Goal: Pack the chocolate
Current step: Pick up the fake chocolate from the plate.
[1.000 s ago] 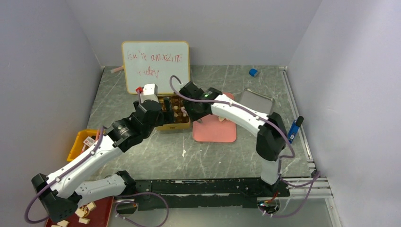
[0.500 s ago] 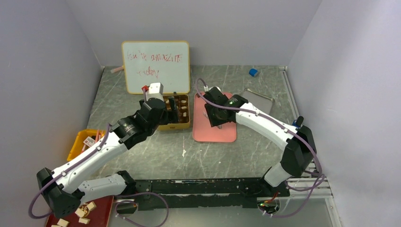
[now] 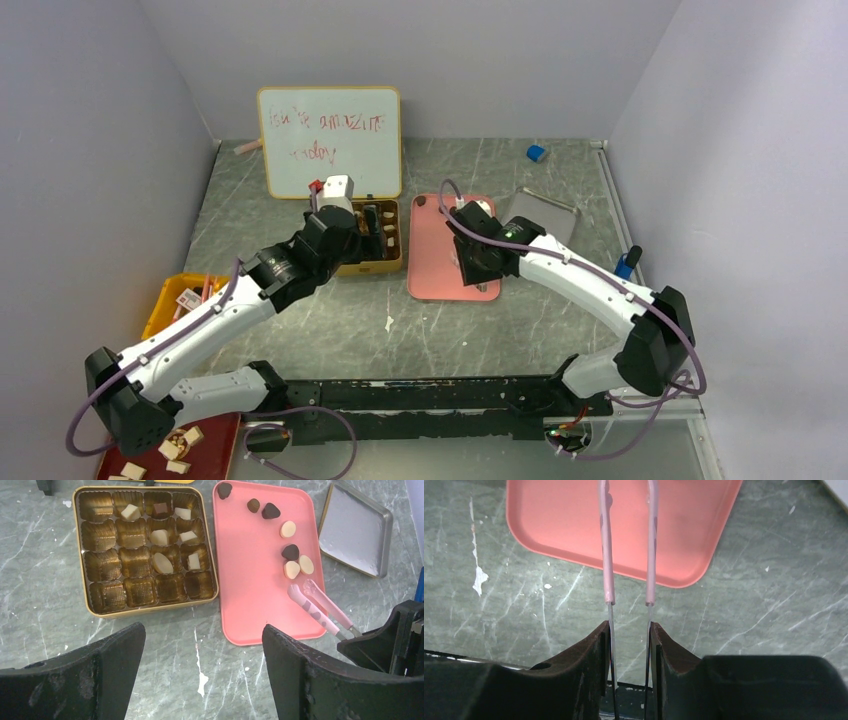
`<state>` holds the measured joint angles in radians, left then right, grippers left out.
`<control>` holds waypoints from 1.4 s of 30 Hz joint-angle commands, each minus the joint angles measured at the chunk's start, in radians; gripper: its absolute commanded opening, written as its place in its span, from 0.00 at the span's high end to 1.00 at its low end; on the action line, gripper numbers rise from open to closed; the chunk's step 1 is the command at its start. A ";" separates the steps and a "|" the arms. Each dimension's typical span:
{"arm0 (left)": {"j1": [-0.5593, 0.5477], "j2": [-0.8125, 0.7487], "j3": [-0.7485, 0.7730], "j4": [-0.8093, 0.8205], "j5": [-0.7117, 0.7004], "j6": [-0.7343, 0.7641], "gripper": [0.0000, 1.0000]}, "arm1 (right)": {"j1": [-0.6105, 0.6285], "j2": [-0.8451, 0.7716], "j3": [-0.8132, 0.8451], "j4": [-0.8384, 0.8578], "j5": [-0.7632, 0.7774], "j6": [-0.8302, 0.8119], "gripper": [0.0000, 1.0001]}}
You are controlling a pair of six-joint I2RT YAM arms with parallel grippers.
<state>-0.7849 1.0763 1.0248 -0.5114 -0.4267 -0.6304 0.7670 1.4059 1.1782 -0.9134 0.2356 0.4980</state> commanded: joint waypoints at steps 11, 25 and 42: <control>-0.001 0.022 -0.002 0.066 0.039 0.013 0.09 | -0.008 -0.042 -0.078 -0.039 0.033 0.075 0.65; -0.001 0.036 0.018 0.057 0.023 0.037 0.08 | -0.032 0.068 -0.124 0.078 -0.002 0.067 0.65; -0.001 0.048 0.022 0.059 0.005 0.050 0.08 | -0.075 0.199 -0.075 0.123 0.012 0.027 0.65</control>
<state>-0.7849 1.1175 1.0248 -0.4755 -0.4015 -0.5953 0.7063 1.5921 1.0576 -0.8223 0.2302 0.5457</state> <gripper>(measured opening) 0.918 0.356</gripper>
